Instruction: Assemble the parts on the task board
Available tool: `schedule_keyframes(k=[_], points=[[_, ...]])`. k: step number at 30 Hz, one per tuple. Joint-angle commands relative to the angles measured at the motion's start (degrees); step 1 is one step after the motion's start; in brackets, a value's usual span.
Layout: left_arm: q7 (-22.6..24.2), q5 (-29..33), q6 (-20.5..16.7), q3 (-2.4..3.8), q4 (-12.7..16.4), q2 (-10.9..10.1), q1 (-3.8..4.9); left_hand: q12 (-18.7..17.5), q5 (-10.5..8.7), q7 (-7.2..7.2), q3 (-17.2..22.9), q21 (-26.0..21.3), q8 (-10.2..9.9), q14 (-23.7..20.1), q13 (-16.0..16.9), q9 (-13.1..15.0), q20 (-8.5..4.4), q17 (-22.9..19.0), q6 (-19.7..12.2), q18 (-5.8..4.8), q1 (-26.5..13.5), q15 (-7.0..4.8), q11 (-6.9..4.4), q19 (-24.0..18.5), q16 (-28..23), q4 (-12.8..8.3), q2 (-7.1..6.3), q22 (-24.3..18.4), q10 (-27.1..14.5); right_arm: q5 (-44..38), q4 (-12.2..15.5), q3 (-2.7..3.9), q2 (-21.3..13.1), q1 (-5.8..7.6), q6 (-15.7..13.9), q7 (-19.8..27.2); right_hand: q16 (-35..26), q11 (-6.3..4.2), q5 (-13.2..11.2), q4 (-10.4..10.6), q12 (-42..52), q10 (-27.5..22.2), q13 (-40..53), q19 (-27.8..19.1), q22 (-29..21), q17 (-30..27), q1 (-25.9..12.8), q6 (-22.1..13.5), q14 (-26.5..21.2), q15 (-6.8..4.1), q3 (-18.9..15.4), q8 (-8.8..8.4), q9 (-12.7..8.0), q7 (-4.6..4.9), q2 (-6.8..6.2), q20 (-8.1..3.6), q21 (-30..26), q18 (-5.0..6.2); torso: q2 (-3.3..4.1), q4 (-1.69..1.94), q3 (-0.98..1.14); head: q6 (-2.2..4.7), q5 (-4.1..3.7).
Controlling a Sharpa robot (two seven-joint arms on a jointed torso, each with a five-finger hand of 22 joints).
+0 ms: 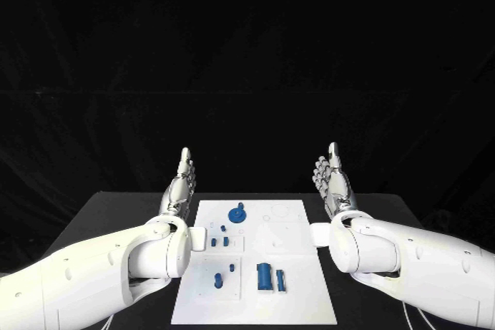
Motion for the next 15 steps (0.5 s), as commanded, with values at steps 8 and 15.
schedule_keyframes(k=[8, 15], points=[[1.04, -0.6, -0.18, 0.07, 0.14, 0.06, 0.02, -0.33, -0.28, -0.02, -0.29, -0.2, -0.39, -1.6, -0.09, -0.09, 0.0, -0.09, -2.07, -0.86, -6.64, 0.01, 0.02, -0.76, -0.38, -0.01, 0.02, -0.06, -2.4, -0.26, 0.09, 0.03, 0.01, -0.02, 0.17, 0.91, -0.22, 0.0, -0.29, -0.22, -0.22, -0.3, -0.06, -0.27, -0.07, -0.07, -0.38, -0.2, -0.28, 0.01, -0.02, -0.19, -0.07, 0.01, -0.05, 0.02, -0.28, -0.35, 0.0, 0.0, 0.0, -0.01, 0.0], [1.04, -0.6, -0.18, 0.07, 0.14, 0.06, 0.02, -0.33, -0.28, -0.02, -0.29, -0.2, -0.39, -1.6, -0.09, -0.09, 0.0, -0.09, -2.07, -0.86, -6.64, 0.01, 0.02, -0.76, -0.38, -0.01, 0.02, -0.06, -2.4, -0.26, 0.09, 0.03, 0.01, -0.02, 0.17, 0.91, -0.22, 0.0, -0.29, -0.22, -0.22, -0.3, -0.06, -0.27, -0.07, -0.07, -0.38, -0.2, -0.28, 0.01, -0.02, -0.19, -0.07, 0.01, -0.05, 0.02, -0.28, -0.35, 0.0, 0.0, 0.0, -0.01, 0.0]])
